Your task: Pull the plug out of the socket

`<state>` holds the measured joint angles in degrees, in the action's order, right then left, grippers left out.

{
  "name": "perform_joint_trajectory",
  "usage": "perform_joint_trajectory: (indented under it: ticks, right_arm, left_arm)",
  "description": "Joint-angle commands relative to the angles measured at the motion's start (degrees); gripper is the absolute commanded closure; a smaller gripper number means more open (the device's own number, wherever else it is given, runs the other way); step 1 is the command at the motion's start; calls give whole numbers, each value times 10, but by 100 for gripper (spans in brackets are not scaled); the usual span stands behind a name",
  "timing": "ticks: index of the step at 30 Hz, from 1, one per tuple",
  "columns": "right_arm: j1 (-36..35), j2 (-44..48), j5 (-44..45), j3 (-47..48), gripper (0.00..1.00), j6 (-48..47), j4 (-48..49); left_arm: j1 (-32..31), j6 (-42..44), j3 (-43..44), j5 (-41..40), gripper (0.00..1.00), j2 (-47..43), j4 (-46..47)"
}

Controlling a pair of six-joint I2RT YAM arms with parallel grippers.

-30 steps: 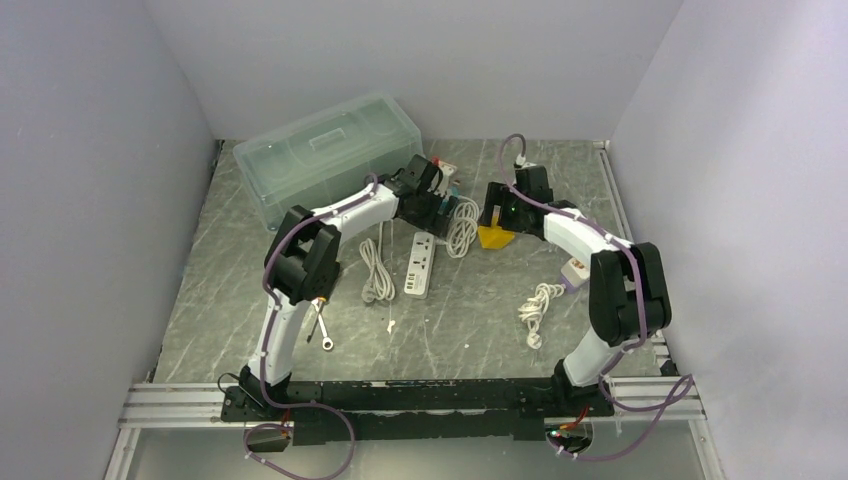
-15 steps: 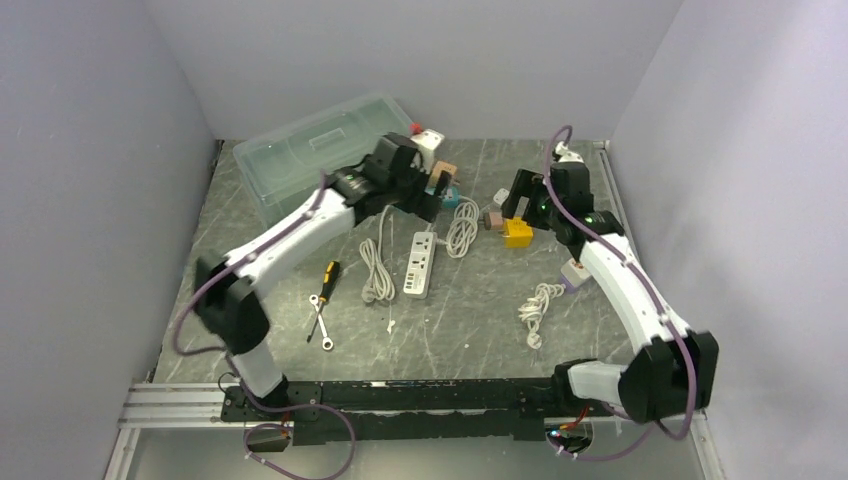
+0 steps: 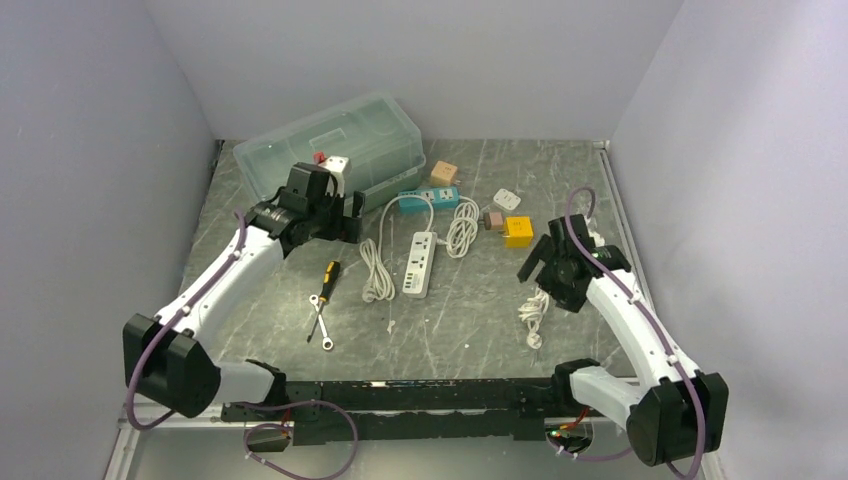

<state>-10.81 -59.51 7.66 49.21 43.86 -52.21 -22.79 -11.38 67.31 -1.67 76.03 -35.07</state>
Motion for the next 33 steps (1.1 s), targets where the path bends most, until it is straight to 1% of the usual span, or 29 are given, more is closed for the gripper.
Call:
perform_joint_trajectory:
  ticks: [1, 3, 5, 9, 14, 15, 19, 20, 24, 26, 28, 33]
  right_arm:
    - [3, -11, 49, -23, 8, 76, -45]
    - [3, -28, 42, -29, 15, 79, -37]
    - [3, -45, 40, -37, 19, 77, -19]
    - [3, -93, 56, -60, 23, 75, 25]
    - [3, -148, 33, -59, 27, 46, 66]
    - [3, -154, 32, -62, 31, 41, 76]
    - [3, -178, 15, -76, 58, 25, 111]
    - [3, -183, 8, -80, 62, 22, 119]
    - [1, -182, -33, -96, 90, 28, 129]
    - [-10, -162, -61, -106, 96, 45, 132]
    - [-35, -131, -73, -116, 100, 74, 132]
    - [-157, -86, -46, -121, 100, 198, 128]
  left_arm:
    - [-5, 7, -4, -45, 0, -61, 16]
    - [-3, 5, 0, -70, 0, -62, 9]
    - [3, 3, 1, -77, 0, -64, 7]
    - [12, -5, -4, -54, 0, -70, 14]
    - [14, -9, -5, -55, 0, -70, 13]
    - [16, -9, -5, -54, 0, -70, 14]
    - [21, -12, -6, -45, 0, -70, 16]
    - [21, -12, -6, -44, 0, -70, 16]
    - [25, -14, -7, -41, 0, -65, 16]
    - [26, -16, -7, -35, 0, -63, 17]
    - [27, -18, -6, -30, 0, -60, 18]
    - [33, -21, -6, -18, 0, -52, 18]
